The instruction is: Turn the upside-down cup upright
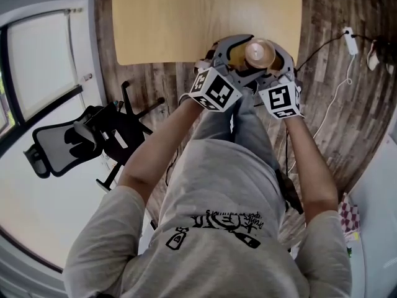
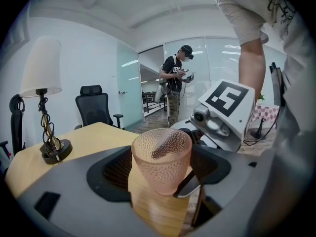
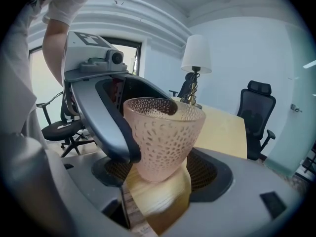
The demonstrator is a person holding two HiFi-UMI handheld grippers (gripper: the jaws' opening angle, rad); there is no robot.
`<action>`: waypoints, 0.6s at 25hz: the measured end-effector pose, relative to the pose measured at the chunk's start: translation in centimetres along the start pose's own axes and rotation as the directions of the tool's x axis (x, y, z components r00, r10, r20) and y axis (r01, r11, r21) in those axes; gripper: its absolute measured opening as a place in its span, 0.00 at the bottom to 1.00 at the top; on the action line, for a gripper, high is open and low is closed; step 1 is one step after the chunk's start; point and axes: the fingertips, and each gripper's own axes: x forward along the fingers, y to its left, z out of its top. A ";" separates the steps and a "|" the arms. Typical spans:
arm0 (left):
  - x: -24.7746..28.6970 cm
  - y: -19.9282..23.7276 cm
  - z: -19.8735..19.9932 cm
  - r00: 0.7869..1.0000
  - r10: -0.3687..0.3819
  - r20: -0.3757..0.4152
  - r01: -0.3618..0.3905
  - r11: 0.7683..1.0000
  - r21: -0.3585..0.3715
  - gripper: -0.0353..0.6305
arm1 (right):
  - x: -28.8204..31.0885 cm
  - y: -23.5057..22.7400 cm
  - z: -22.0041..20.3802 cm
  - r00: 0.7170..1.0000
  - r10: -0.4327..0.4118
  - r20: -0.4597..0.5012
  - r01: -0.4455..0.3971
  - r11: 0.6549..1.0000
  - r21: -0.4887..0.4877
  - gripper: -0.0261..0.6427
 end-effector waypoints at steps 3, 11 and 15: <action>0.2 -0.2 -0.1 1.000 -0.008 -0.006 0.008 1.000 0.000 0.61 | 0.1 0.0 -0.4 1.000 0.001 -0.012 -0.001 1.000 0.004 0.56; 0.1 -0.6 -0.4 1.000 -0.007 -0.003 0.007 0.999 -0.047 0.61 | 0.0 0.2 -0.7 1.000 0.010 -0.004 -0.010 0.999 0.033 0.56; -0.2 -0.5 0.2 0.999 -0.005 0.040 0.008 0.998 -0.063 0.61 | -0.5 0.1 -0.2 0.999 0.015 0.034 -0.018 0.997 0.076 0.56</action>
